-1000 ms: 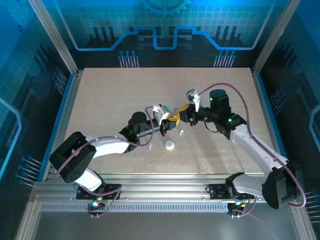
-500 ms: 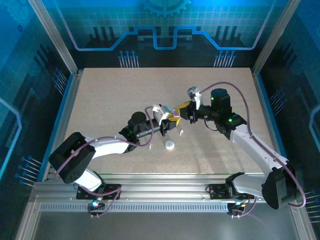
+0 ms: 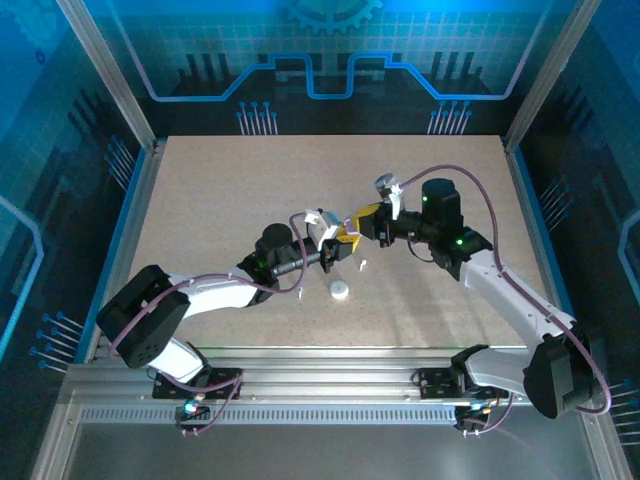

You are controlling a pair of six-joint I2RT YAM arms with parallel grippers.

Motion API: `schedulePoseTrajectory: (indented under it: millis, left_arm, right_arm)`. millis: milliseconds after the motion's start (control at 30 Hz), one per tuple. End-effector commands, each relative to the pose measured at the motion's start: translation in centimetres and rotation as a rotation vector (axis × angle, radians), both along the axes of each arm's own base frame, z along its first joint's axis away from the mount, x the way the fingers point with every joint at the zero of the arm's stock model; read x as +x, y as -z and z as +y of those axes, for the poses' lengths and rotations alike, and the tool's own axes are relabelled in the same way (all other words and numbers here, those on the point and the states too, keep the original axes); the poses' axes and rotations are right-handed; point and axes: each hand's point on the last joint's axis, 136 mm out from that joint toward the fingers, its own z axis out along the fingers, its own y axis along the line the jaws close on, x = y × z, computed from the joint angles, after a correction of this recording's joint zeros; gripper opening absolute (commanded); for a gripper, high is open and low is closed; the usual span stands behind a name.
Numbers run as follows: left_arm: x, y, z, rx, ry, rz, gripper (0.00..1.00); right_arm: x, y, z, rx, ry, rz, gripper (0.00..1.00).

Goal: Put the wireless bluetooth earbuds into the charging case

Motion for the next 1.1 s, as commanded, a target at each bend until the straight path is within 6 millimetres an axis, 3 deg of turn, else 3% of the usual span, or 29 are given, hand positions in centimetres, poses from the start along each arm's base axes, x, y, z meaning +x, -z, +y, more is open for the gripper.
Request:
schedulePoseTrajectory:
  millis: [0,800,1067]
  left_arm:
    - [-0.5,-3.2,0.1,-0.070,0.003,-0.071,0.17]
    - [-0.4,-4.3,0.2,-0.095,-0.008,-0.095,0.17]
    - [0.1,-4.0,0.1,-0.084,-0.017,-0.095,0.17]
  right_arm:
    - [-0.8,1.8,-0.3,-0.013,-0.018,0.063,0.16]
    - [-0.8,2.6,0.0,0.000,-0.027,0.100,0.16]
    - [-1.1,1.8,0.3,0.041,-0.040,0.097,0.16]
